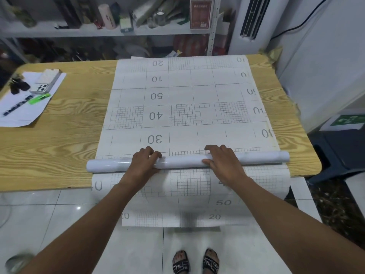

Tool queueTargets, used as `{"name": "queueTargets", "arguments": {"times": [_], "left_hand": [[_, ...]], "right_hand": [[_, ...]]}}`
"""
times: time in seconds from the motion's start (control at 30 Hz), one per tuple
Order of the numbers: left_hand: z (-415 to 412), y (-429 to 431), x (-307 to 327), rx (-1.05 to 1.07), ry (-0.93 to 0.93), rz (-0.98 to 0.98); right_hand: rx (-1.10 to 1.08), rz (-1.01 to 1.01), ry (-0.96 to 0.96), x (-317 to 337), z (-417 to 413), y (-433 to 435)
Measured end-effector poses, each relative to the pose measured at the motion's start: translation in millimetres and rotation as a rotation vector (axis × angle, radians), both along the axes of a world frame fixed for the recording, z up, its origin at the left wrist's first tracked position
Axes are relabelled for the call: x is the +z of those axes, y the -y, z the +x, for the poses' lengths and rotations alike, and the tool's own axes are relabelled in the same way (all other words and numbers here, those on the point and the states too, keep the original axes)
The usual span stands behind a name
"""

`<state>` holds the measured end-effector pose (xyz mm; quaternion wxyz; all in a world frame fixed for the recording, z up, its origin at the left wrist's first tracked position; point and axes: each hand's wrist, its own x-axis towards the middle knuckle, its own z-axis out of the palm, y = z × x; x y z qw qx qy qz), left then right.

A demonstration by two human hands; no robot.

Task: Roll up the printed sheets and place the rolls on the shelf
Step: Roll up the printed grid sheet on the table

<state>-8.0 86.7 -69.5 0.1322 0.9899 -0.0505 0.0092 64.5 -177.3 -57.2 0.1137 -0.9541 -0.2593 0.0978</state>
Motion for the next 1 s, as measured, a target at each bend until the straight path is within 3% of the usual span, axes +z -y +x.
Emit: {"name": "queueTargets", "arguments": {"times": [0.47,1.0], "left_hand": [[-1.6,-4.2,-0.4,-0.047,0.019,0.096],[-7.1,-0.3,5.1,0.022,-0.092,-0.061]], "right_hand": [[0.025,0.009,0.079,-3.6,-2.7,7.7],[0.055,0.082,0.088,-6.0,-5.8,8.6]]}}
